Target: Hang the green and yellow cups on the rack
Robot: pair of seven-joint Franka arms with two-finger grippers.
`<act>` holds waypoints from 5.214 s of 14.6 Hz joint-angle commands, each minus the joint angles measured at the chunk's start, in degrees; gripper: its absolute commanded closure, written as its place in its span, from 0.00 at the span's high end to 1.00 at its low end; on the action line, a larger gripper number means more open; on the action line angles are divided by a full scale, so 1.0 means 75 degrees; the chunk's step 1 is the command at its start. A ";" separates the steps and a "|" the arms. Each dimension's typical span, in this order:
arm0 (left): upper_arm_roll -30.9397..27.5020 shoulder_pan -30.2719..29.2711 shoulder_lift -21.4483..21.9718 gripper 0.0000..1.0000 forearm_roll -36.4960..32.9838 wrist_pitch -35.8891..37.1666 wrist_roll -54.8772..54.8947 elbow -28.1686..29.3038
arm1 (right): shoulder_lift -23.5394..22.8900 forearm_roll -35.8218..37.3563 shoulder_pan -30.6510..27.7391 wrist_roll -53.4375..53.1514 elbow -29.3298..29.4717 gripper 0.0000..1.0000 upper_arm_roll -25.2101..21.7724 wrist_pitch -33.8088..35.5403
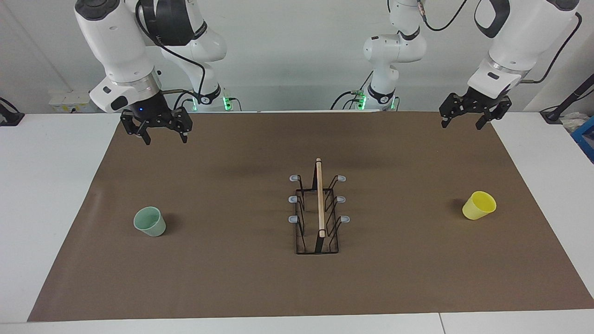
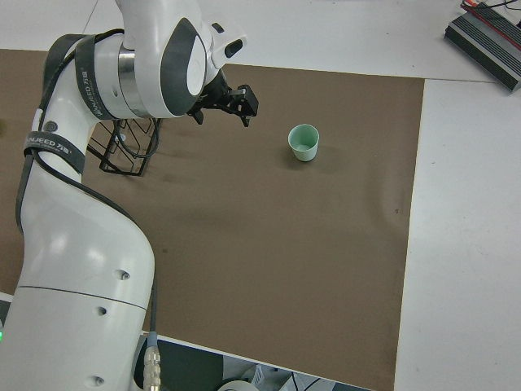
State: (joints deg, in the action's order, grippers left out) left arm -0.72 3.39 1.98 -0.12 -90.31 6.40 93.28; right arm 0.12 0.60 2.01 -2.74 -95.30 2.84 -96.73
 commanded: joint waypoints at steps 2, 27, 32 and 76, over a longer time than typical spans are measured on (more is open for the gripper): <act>0.0049 -0.0066 -0.0006 1.00 -0.0054 -0.0006 0.0096 -0.0027 | -0.0192 0.0107 -0.0034 0.0096 0.0273 1.00 0.0032 0.0194; -0.1800 -0.0077 -0.2535 1.00 0.1972 0.0252 -0.3977 -0.2500 | -0.0906 0.3575 0.0681 0.5255 -0.0512 1.00 0.0043 -0.0227; -0.2410 -0.0101 -0.3039 1.00 0.3096 -0.0357 -0.6509 -0.2476 | -0.1129 0.5014 0.0891 0.7092 -0.0886 1.00 0.0043 -0.0848; -0.2646 -0.1167 -0.4096 1.00 0.9073 -0.4059 -0.8295 0.1859 | -0.3661 1.1662 0.0177 0.4701 -0.2574 0.81 0.0032 -0.3837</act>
State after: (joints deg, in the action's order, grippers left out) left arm -20.35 -7.07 -31.67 64.48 -117.23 -57.31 102.71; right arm -28.90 85.66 4.68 33.27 -112.72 2.49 -124.17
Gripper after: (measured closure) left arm 0.000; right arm 0.022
